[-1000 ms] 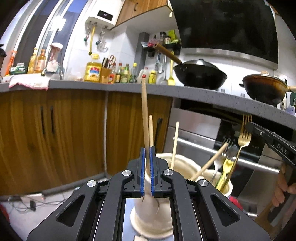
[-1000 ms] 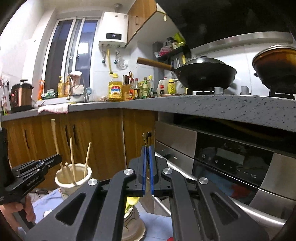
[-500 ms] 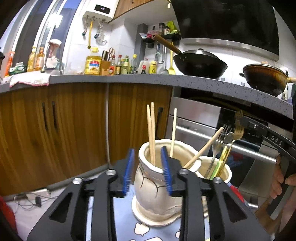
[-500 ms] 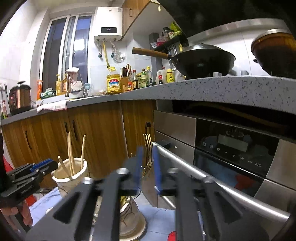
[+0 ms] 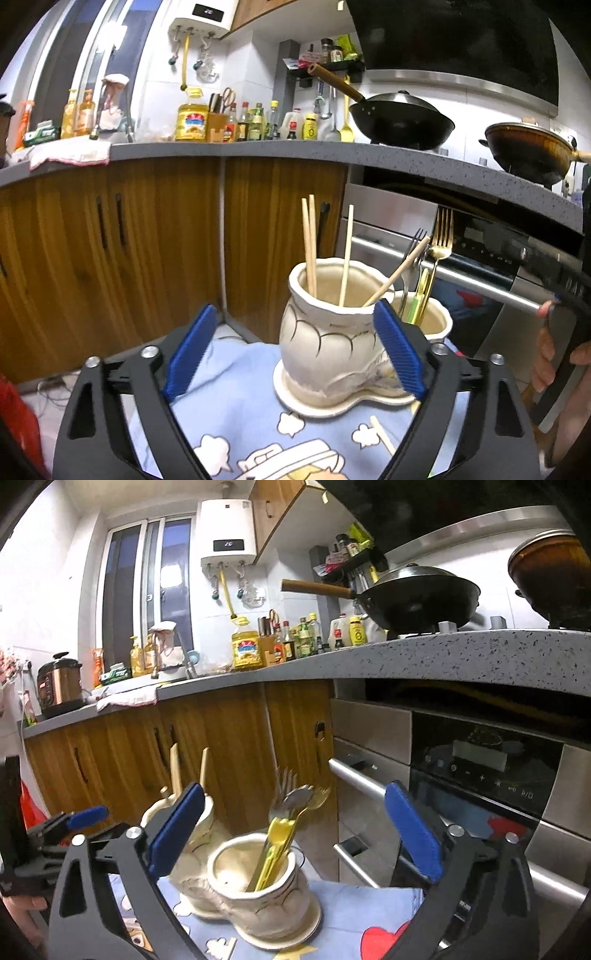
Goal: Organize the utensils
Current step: 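Open both tools and pull them back from the holder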
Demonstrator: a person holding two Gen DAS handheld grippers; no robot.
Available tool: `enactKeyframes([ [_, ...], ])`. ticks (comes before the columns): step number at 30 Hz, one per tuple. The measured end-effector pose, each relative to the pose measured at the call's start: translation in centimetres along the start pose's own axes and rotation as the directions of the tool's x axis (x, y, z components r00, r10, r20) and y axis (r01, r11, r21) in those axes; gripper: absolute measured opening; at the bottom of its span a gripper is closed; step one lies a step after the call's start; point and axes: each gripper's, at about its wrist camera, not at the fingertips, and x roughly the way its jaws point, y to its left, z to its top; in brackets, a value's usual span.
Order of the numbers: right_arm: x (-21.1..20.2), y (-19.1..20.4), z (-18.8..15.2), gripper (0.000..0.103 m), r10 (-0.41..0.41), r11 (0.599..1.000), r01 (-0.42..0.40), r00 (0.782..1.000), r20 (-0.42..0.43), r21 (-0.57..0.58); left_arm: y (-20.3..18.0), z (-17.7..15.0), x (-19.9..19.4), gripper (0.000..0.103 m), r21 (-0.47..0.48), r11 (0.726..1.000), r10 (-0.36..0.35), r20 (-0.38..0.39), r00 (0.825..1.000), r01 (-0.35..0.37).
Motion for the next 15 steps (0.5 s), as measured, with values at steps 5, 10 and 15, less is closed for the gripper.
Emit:
enactKeyframes([
  [5, -0.4, 0.6, -2.1, 0.098, -0.002, 0.999, 0.004, 0.998, -0.061, 0.035, 0.5, -0.1, -1.8, 0.096, -0.019, 1.000, -0.012, -0.023, 1.000, 0.012],
  [10, -1.0, 0.8, -5.8, 0.098, -0.023, 0.999, 0.028, 0.988, -0.151, 0.036, 0.3, -1.1, -3.3, 0.097, -0.010, 1.000, -0.010, -0.049, 0.999, 0.010],
  [15, -2.1, 1.4, -8.3, 0.098, -0.038, 0.999, 0.041, 0.972, -0.231, 0.006, 0.2, -2.7, -3.8, 0.097, -0.012, 1.000, -0.023, -0.098, 0.995, 0.022],
])
